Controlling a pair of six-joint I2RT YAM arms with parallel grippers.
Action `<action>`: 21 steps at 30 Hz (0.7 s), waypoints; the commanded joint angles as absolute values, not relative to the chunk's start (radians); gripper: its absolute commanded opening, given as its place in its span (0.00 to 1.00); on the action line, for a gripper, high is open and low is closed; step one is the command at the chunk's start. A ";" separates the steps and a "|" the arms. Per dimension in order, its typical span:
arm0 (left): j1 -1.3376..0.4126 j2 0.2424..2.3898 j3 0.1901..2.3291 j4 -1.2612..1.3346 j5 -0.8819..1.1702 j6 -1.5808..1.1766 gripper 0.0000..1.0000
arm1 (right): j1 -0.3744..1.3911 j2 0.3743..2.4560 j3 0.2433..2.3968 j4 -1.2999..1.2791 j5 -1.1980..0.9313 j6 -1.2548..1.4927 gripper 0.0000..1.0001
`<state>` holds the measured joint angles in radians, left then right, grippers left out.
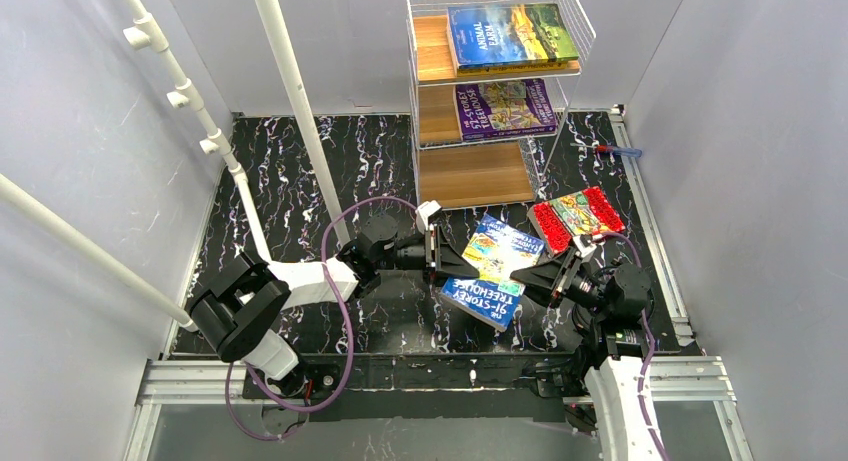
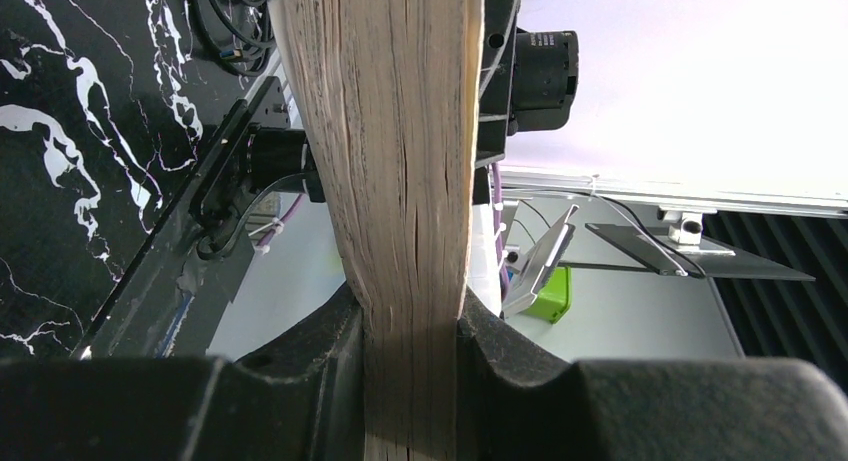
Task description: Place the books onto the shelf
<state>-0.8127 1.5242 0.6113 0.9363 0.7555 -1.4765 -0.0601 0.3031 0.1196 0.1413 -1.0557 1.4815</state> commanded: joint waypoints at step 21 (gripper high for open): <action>-0.802 1.271 0.832 0.246 0.660 -1.083 0.73 | -0.028 0.475 0.238 0.013 -0.781 1.271 0.01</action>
